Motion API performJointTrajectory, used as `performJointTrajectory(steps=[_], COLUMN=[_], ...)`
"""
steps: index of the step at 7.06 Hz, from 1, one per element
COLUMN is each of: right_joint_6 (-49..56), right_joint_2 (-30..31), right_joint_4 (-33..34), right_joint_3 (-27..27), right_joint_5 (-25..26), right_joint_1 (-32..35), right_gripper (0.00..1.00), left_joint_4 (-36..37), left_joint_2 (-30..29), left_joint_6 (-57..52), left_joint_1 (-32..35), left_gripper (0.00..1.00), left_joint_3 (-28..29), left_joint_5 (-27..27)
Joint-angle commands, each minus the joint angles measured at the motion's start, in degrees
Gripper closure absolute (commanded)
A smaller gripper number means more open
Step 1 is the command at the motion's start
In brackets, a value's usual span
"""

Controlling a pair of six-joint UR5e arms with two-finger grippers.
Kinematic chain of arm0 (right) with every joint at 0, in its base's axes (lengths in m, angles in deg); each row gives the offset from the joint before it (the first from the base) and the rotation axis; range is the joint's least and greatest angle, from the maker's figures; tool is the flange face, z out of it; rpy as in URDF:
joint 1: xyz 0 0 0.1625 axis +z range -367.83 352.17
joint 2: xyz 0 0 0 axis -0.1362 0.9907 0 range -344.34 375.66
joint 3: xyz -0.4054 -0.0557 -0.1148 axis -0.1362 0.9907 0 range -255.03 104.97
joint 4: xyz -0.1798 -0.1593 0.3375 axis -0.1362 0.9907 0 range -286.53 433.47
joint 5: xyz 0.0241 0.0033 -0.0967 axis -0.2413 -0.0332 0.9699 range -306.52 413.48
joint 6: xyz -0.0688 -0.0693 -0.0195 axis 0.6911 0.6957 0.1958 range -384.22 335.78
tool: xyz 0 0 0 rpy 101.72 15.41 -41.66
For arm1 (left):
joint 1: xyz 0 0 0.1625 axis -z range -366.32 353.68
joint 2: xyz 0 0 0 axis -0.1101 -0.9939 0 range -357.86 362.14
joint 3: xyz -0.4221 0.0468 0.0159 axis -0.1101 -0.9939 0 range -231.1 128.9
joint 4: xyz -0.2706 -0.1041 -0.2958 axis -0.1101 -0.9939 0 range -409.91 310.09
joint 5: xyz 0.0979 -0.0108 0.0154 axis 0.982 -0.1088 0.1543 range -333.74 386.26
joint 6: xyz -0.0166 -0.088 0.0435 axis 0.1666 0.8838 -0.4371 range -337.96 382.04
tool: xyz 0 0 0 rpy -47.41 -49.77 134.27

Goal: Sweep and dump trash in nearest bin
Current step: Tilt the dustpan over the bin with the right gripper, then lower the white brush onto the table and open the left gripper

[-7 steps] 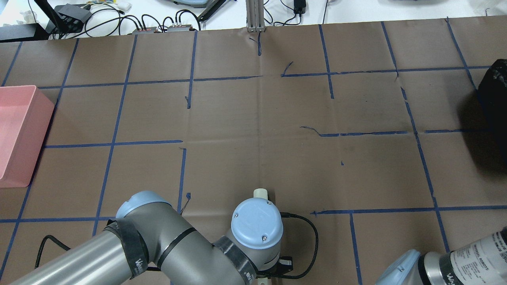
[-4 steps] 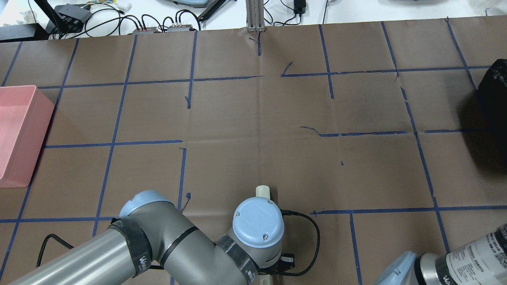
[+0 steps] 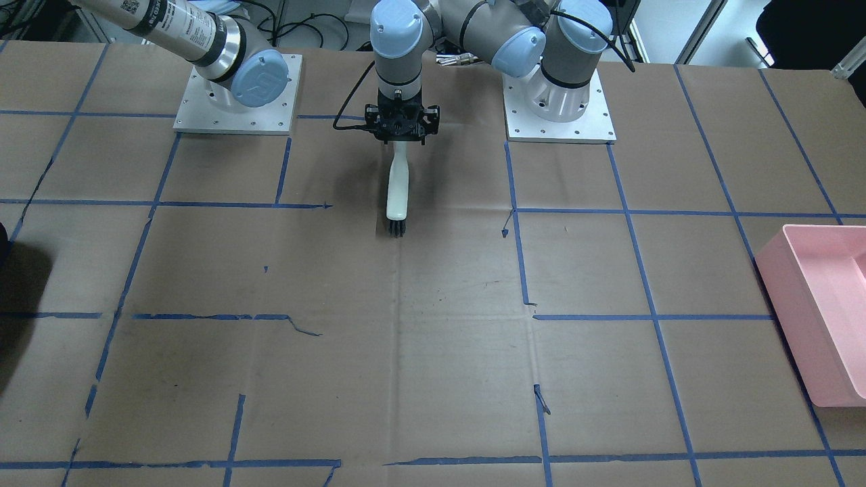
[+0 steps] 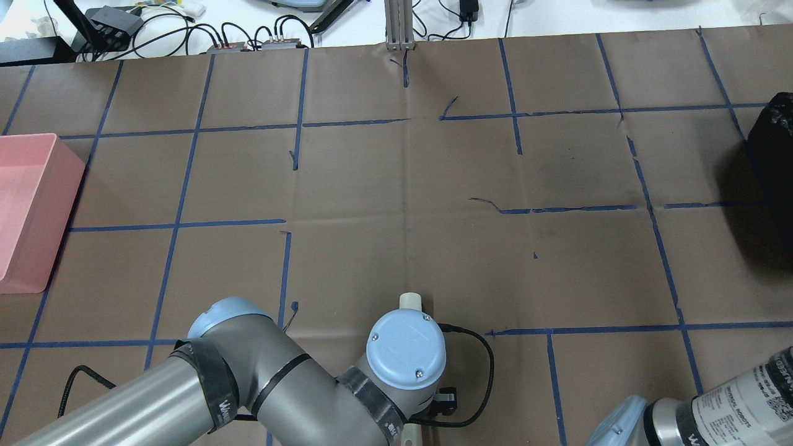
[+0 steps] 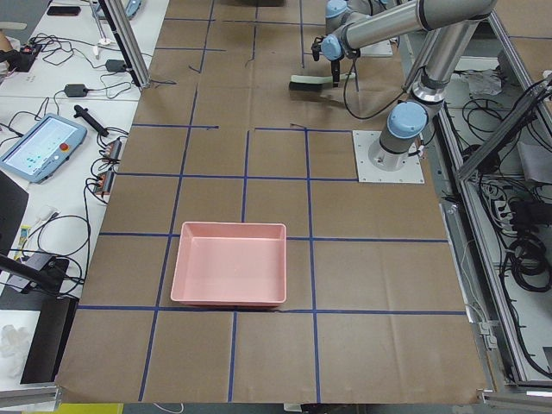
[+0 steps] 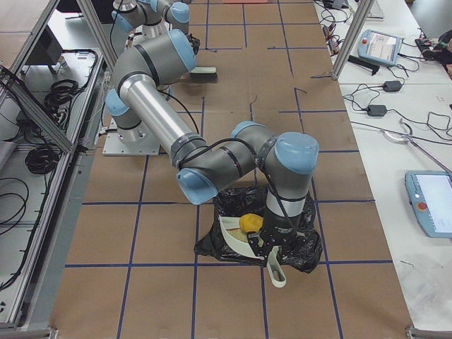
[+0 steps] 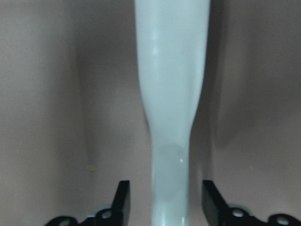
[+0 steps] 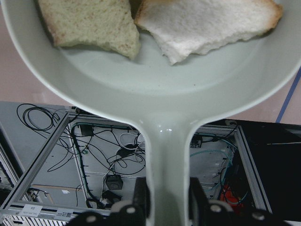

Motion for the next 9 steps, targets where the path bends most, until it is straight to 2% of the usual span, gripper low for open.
performJointTrajectory(steps=[1, 3, 4, 5, 7, 8, 9], right_joint_6=[0.0, -0.4, -0.4, -0.1, 0.2, 0.3, 0.2], right_joint_2=[0.5, 0.5, 0.9, 2.9, 6.9, 8.4, 9.5], right_joint_4=[0.1, 0.5, 1.4, 4.9, 12.6, 17.3, 19.3], right_joint_3=[-0.4, -0.8, -2.7, -6.4, -14.6, -17.9, -20.1], right_joint_5=[1.9, 3.7, 3.7, 3.8, 5.9, 6.1, 6.1], right_joint_1=[0.2, 0.2, 0.2, 0.2, 0.2, 0.2, 0.3], right_gripper=[0.96, 0.95, 0.94, 0.94, 0.95, 0.95, 0.94], left_joint_4=[0.0, -0.1, -1.1, -3.5, -15.1, -19.5, -22.8], left_joint_2=[0.5, 2.3, 3.8, 6.1, 14.0, 17.1, 18.1], left_joint_6=[-0.5, -1.0, -1.2, -3.1, -7.9, -13.3, -21.8], left_joint_1=[0.0, -0.7, -1.1, -2.7, -12.2, -17.3, -21.8], left_gripper=[0.06, 0.01, 0.01, 0.01, 0.01, 0.01, 0.01], left_joint_3=[0.4, 3.4, 5.0, 5.9, 8.0, 9.8, 12.2], left_joint_5=[0.3, 0.4, 0.4, 0.4, 0.2, 0.3, 0.6])
